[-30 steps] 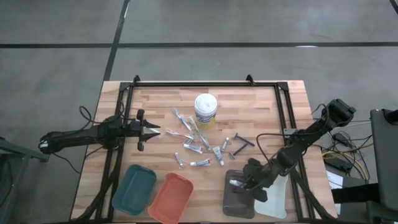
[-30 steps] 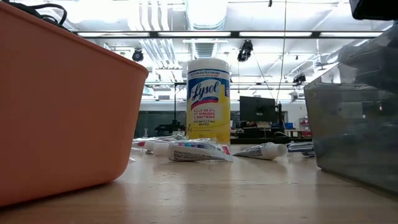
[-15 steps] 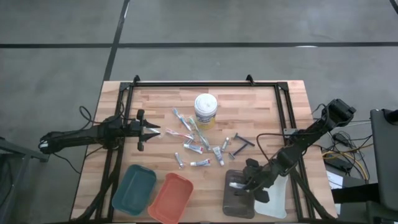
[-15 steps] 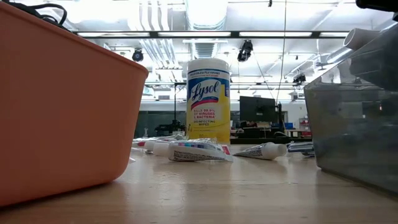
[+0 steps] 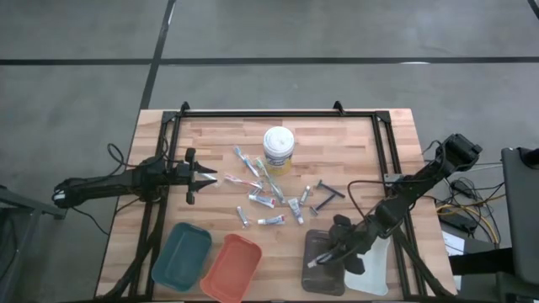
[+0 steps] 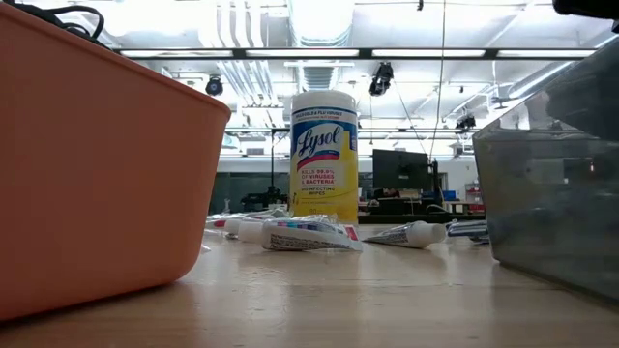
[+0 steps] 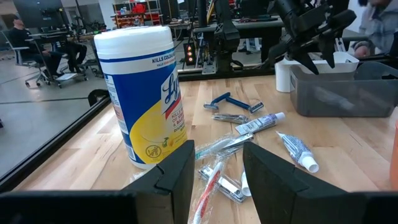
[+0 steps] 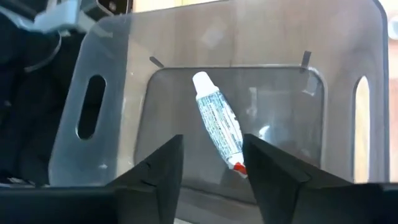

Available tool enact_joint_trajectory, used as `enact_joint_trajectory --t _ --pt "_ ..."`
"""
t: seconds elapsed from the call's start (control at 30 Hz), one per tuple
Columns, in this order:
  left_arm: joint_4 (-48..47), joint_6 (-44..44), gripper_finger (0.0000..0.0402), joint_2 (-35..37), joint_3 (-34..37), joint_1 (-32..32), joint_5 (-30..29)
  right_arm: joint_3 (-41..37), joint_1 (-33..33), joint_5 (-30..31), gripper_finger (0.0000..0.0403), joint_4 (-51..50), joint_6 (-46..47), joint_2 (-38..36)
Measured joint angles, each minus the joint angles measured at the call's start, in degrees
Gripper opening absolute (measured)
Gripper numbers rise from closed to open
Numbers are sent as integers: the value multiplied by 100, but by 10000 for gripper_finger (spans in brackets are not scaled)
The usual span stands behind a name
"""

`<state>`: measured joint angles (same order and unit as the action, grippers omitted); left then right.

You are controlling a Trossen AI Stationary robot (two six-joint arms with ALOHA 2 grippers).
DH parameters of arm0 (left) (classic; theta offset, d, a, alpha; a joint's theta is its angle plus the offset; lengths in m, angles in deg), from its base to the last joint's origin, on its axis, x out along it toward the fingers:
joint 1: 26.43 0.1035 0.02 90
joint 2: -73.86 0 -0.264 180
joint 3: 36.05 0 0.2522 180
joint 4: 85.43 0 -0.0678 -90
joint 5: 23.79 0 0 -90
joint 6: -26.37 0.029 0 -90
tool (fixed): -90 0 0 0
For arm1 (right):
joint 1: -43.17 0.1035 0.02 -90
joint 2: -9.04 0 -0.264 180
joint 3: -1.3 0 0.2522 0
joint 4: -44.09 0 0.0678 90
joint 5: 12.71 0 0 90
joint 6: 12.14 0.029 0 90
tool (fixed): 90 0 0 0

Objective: Pick & Place Travel size toiletries
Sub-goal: Put the red toothbrush into the orange bin

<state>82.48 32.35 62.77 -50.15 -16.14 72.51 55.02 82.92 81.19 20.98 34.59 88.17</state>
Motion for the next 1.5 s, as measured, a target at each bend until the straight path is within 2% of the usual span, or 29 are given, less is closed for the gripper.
enact_joint_trajectory --t 0.17,0.47,0.57,0.67,0.77,0.87,1.03,1.23,1.5 --pt "0 1 142 1 0 1 0 2 0 13 185 60 305 9" --pt "0 2 142 0 0 0 0 2 0 15 187 73 237 9" --pt "0 2 142 0 0 0 0 2 -36 132 185 71 -243 1" --pt "0 0 142 2 0 0 0 2 -86 754 183 95 -871 -62" --pt "0 1 142 1 0 2 0 0 -332 571 183 97 -1456 -250" --pt "0 1 142 0 0 1 0 -10 -636 205 183 121 -1982 -596" --pt "0 2 142 2 0 0 0 -146 -935 181 183 125 -3114 -1470" --pt "0 1 142 0 0 2 0 -706 -1292 164 183 321 -3481 -2668" --pt "0 0 142 0 0 1 0 -2052 -1585 143 183 2043 -3771 -4001"
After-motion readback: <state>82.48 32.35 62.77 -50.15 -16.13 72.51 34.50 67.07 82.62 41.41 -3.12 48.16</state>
